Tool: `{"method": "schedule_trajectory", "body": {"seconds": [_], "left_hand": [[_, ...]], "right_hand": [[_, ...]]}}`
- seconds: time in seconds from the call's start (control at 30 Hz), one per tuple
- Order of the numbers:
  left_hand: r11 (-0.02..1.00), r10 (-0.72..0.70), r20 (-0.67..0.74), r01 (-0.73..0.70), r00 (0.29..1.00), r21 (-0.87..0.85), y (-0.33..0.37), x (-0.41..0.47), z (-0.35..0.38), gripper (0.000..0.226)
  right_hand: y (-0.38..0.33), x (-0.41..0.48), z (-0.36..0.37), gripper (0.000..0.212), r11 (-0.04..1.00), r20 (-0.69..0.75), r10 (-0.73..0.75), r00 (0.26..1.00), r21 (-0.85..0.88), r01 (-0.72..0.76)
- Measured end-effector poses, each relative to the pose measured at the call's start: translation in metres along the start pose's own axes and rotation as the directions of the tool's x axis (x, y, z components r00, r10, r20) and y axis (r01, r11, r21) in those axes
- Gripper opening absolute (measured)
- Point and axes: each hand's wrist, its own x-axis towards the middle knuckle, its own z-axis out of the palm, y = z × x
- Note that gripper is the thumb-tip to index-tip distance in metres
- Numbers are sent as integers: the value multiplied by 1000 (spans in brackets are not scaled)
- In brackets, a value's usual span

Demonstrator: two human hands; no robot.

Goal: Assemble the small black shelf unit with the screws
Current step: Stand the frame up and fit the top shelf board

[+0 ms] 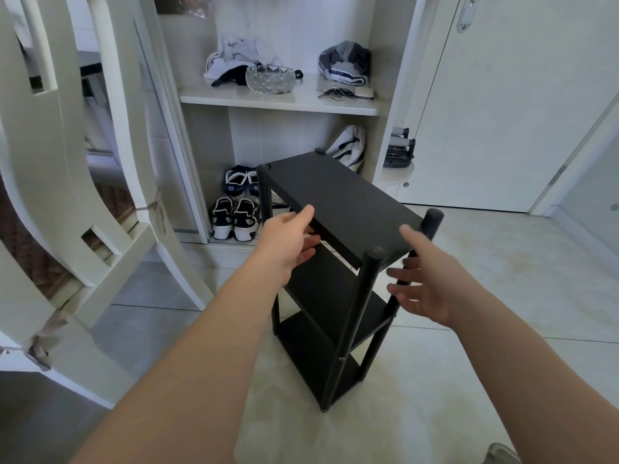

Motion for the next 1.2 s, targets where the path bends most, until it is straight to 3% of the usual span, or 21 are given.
{"method": "schedule_trajectory", "body": {"seconds": [0.1, 0.17, 0.23, 0.33, 0.4, 0.5, 0.57, 0.63, 0.7, 0.73, 0.8, 0.87, 0.9, 1.03, 1.2], "left_hand": [[1000, -9, 13, 9, 1000, 2, -5, 1, 2, 21], [999, -13, 14, 14, 1000, -34, -4, 1, 1, 19], [999, -22, 21, 23, 1000, -32, -4, -3, 4, 19], [999, -28, 88, 24, 996, 47, -10, -14, 15, 24], [972, -73, 193, 27, 978, 233, -5, -26, 14, 28], [796, -112, 296, -93, 949, 598, 12, -40, -4, 31], [700, 181, 215, -280, 960, 657, 22, -41, -15, 30], [644, 551, -13, -416, 834, 642, 30, -38, -26, 31], [667, 690, -271, -443, 671, 600, 38, -31, -41, 21], [718, 660, -358, -414, 660, 559, 38, -26, -50, 16], [878, 436, -409, -281, 801, 387, 32, -14, -62, 28], [991, 120, -257, -99, 959, 94, 25, -9, -60, 46], [999, 50, -166, -48, 985, 11, 22, -8, -57, 52], [997, 72, -103, -76, 992, -35, 16, -4, -52, 61], [999, 19, 19, -18, 1000, -45, 12, 1, -56, 32]], "right_hand": [[6, 0, 4, 31, 996, 159, -7, 987, 88, -7], [4, 4, 4, 18, 979, 183, -30, 983, 202, -8], [3, 10, 0, 18, 969, 147, -57, 987, 247, 19], [-3, 22, -11, 22, 954, -24, -137, 990, 265, 138], [-7, 26, -23, 23, 946, -150, -191, 970, 237, 223], [-4, 28, -34, 22, 952, -223, -227, 948, 154, 264], [1, 28, -37, 19, 962, -174, -214, 961, 132, 238], [3, 26, -37, 21, 968, -104, -208, 973, 124, 220], [2, 23, -37, 23, 968, -56, -217, 975, 115, 222], [2, 22, -37, 22, 969, -45, -218, 975, 111, 222], [3, 21, -36, 19, 972, -36, -201, 979, 116, 204], [4, 21, -34, 17, 975, -10, -174, 985, 141, 174], [3, 22, -33, 17, 974, 3, -166, 986, 156, 163], [0, 30, -36, 17, 943, -1, -193, 981, 275, 186], [-3, 41, -41, 15, 935, -32, -176, 984, 306, 178]]}}
